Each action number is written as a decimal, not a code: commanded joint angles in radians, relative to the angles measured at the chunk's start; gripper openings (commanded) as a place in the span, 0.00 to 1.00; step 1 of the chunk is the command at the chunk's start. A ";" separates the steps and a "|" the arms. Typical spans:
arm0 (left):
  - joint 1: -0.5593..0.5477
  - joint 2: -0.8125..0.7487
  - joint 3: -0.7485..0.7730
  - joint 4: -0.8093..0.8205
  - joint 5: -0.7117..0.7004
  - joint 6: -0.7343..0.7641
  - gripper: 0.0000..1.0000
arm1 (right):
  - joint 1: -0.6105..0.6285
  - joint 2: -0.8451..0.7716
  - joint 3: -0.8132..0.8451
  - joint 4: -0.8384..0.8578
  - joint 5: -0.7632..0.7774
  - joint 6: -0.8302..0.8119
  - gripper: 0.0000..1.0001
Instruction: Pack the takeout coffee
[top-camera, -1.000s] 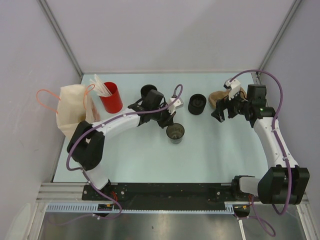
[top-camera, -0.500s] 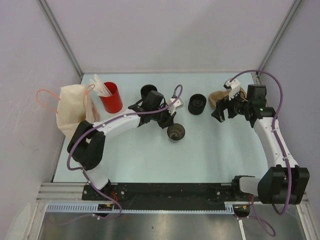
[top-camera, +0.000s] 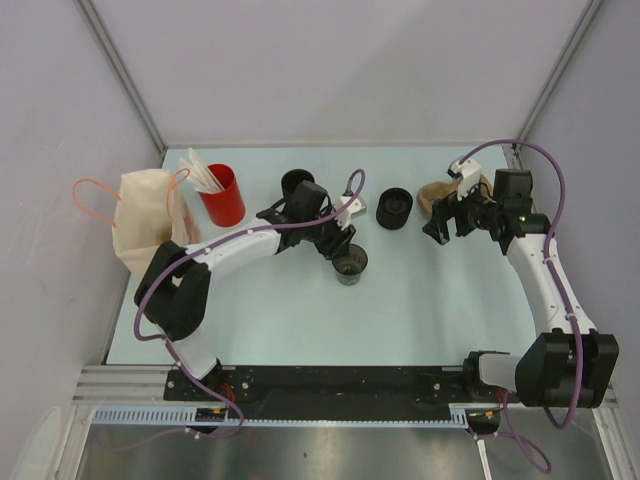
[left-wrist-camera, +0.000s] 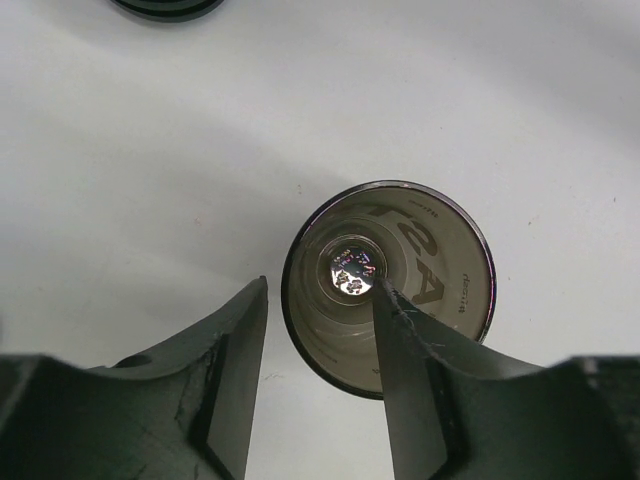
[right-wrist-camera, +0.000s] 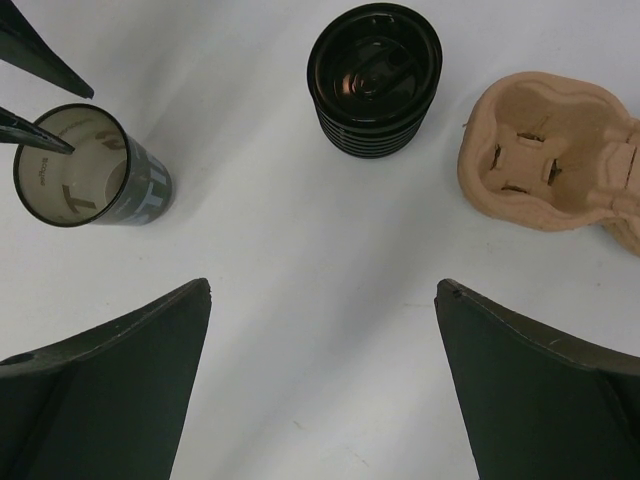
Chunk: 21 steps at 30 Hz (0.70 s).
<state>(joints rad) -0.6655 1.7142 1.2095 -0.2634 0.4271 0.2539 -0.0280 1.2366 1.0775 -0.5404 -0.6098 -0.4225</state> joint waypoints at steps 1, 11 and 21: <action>0.001 -0.044 0.044 0.013 -0.004 0.018 0.55 | -0.004 0.012 0.001 0.034 -0.011 -0.007 0.99; 0.086 -0.129 0.137 -0.082 -0.022 0.059 0.95 | -0.003 0.058 0.001 0.068 -0.041 0.060 1.00; 0.274 -0.330 0.098 -0.117 -0.092 0.076 0.99 | 0.105 0.122 0.015 0.331 0.111 0.163 1.00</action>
<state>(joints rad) -0.4595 1.4776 1.3067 -0.3824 0.3977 0.3050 0.0345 1.3136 1.0767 -0.3866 -0.5705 -0.3164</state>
